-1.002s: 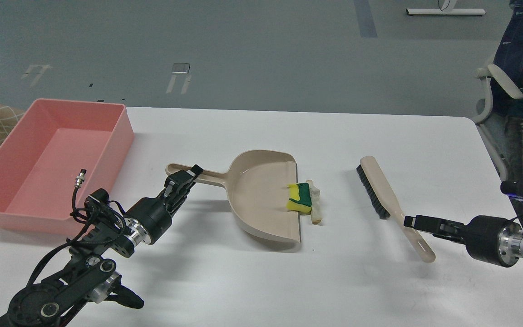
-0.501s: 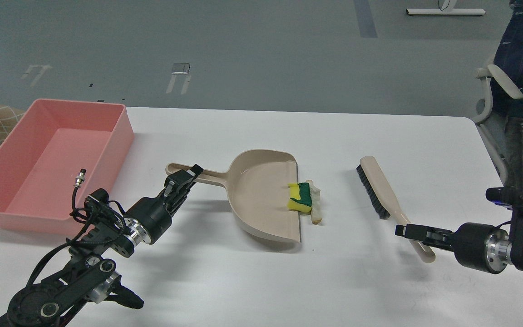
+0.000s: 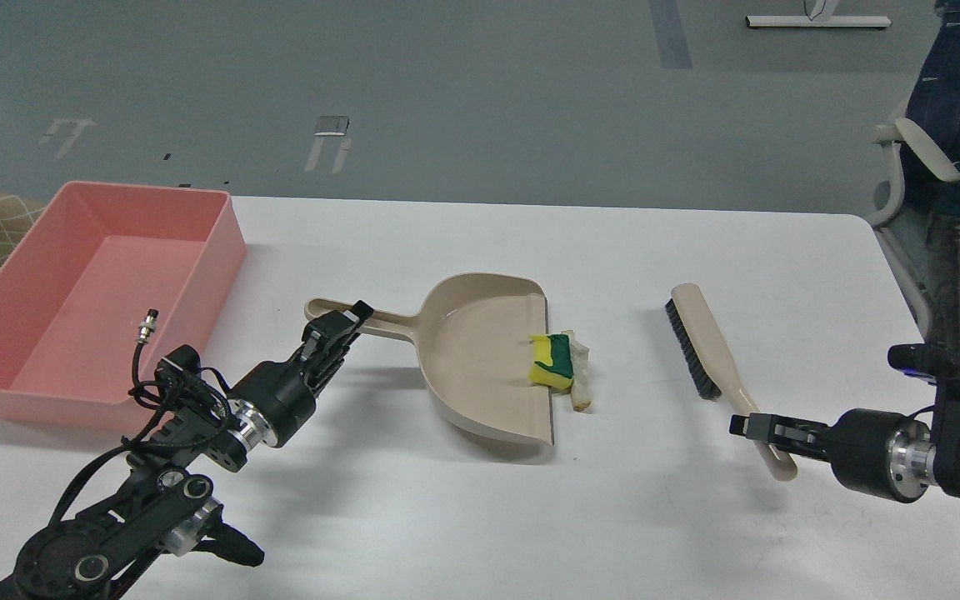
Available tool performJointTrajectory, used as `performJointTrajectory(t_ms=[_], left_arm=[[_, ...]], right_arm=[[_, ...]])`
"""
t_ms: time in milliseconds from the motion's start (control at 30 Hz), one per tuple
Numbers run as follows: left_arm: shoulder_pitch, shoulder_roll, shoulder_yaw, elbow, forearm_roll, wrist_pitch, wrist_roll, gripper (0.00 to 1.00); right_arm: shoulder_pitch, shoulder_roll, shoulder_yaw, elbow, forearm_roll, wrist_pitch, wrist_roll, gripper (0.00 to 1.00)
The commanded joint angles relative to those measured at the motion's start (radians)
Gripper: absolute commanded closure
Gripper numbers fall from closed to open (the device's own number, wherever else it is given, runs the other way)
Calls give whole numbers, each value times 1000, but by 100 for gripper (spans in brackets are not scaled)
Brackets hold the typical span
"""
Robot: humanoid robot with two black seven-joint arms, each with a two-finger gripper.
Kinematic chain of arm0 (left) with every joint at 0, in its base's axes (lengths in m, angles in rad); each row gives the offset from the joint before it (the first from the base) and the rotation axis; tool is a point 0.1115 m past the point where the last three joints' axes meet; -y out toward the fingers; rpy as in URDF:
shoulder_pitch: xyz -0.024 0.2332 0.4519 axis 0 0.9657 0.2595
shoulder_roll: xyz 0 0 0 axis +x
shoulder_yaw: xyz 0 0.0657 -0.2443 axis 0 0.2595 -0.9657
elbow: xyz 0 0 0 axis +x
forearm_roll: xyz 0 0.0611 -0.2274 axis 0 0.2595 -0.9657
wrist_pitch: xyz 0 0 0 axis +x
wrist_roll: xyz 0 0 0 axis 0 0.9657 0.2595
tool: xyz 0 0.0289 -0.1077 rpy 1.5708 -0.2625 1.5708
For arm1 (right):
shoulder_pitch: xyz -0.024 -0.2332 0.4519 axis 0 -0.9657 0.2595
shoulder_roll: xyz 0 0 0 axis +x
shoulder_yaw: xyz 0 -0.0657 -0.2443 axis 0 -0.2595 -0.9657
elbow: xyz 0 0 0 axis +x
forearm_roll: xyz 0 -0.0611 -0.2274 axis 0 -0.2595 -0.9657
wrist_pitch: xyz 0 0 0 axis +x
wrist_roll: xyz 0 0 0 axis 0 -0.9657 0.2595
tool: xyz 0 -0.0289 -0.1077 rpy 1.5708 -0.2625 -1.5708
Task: Sweep and dump garbage into bin
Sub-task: 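Grasp the wooden brush handle with the right gripper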
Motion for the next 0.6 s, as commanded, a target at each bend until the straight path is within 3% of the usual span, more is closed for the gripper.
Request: performJointTrajectory(t_ms=[0, 568], left_arm=[[0, 0, 0, 0, 0, 0, 0, 100], [3, 18, -2, -12, -2, 0, -23, 100]], right_arm=[[1, -3, 3, 1, 1, -1, 0, 100], [-1, 6, 28, 37, 40, 44, -8, 100]])
